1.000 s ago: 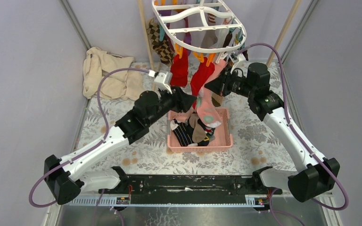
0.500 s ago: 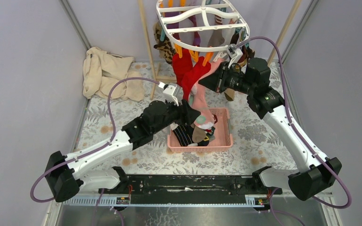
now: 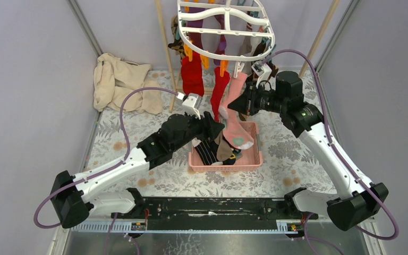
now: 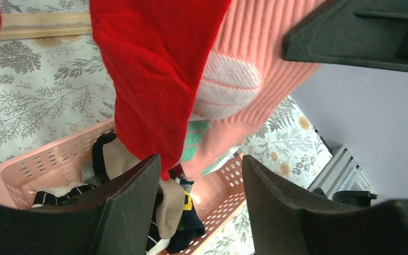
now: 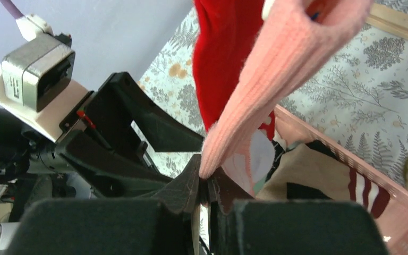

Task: Remove the socks clipped to the hanger
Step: Remove the sock from the hanger.

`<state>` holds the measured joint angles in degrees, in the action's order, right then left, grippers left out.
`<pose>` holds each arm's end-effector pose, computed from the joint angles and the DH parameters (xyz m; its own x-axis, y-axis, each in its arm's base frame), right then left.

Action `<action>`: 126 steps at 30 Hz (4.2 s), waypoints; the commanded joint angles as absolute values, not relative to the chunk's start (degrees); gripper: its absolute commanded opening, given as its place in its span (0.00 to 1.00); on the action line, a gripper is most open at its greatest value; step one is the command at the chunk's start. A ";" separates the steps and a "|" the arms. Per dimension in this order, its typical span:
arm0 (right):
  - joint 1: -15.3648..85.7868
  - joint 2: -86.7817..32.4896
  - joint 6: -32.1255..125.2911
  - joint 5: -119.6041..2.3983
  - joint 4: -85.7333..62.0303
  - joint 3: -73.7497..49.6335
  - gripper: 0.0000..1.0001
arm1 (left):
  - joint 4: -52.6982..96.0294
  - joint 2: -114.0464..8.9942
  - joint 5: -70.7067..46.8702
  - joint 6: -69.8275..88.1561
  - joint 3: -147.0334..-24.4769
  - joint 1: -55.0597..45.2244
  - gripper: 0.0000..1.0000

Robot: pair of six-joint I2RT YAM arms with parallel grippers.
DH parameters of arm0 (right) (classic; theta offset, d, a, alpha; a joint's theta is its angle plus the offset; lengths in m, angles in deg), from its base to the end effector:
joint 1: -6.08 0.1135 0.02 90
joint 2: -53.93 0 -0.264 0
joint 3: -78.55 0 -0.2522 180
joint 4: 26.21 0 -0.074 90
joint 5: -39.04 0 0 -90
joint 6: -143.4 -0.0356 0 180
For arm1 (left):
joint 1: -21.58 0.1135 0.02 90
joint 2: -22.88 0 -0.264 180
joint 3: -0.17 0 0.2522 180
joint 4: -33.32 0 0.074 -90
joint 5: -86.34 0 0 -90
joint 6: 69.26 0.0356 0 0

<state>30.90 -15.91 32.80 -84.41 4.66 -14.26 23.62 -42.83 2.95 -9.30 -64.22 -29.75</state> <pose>0.2373 0.1314 0.4123 -0.4930 0.0954 -0.8648 -0.7085 0.5328 0.4627 0.1725 -0.2089 0.3274 -0.4563 -0.2257 -0.8607 0.5505 0.6884 -0.4723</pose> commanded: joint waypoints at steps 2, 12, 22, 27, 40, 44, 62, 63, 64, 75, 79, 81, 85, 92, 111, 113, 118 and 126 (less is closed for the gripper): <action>31.57 -13.85 37.25 -83.83 11.18 -10.45 0.04 | 24.98 -43.77 5.21 -7.04 -66.32 -29.97 0.65; 31.61 -13.57 36.08 -85.98 9.99 -9.72 0.04 | 28.55 -42.68 0.72 -7.88 -63.07 -30.10 0.66; 31.57 -13.38 29.86 -91.34 2.95 -9.80 0.04 | 37.00 -42.77 -2.03 -8.17 -55.61 -30.22 0.76; 31.59 -13.74 27.02 -92.73 -0.33 -10.06 0.03 | 41.91 -43.40 -3.07 -8.44 -53.39 -30.19 0.82; 31.57 -13.48 23.88 -93.59 -4.73 -13.22 0.03 | 54.30 -44.81 -11.03 -10.00 -50.18 -30.15 0.30; 31.57 -13.39 24.02 -93.35 -4.98 -14.61 0.03 | 50.01 -44.91 -11.08 -8.80 -52.41 -30.15 0.08; 31.56 -12.69 32.85 -81.35 3.29 -17.73 0.48 | 36.75 -38.31 -9.22 -8.69 -55.84 -30.18 0.00; 31.61 -12.57 33.23 -80.07 3.47 -17.75 0.51 | 35.92 -38.22 -9.20 -8.84 -56.31 -30.04 0.00; 31.53 -12.33 33.47 -78.80 3.43 -17.85 0.54 | 34.97 -38.21 -9.21 -9.01 -56.80 -30.06 0.00; 31.55 -7.42 33.86 -67.94 -10.91 -20.02 0.68 | 26.87 -40.21 -12.34 -12.35 -61.91 -27.19 0.00; 31.51 -6.96 34.27 -65.72 -17.85 -21.43 0.68 | 24.86 -38.98 -16.09 -14.69 -62.26 -23.56 0.00; 31.48 -7.20 34.32 -65.73 -21.38 -22.41 0.67 | 24.26 -38.08 -18.06 -15.58 -62.10 -21.51 0.00; 31.53 -7.91 34.00 -65.47 -28.57 -24.96 0.63 | 23.54 -37.33 -22.44 -16.58 -62.48 -17.16 0.00; 31.48 -9.74 34.32 -62.82 -41.00 -29.67 0.57 | 21.05 -38.30 -28.98 -17.13 -63.97 -12.52 0.00; 31.44 -17.37 35.39 -58.78 -56.09 -31.31 0.58 | 15.54 -34.82 -31.60 -15.98 -59.02 -9.02 0.00; 31.49 -18.31 35.03 -59.42 -56.59 -30.44 0.59 | 15.65 -35.01 -31.66 -15.91 -58.73 -9.00 0.00; 31.50 -20.33 33.67 -59.59 -58.04 -29.44 0.60 | 16.04 -36.04 -32.49 -15.91 -58.59 -8.99 0.00; 31.31 -22.78 29.65 -61.22 -63.40 -29.08 0.61 | 16.72 -37.97 -33.35 -15.85 -58.73 -8.89 0.00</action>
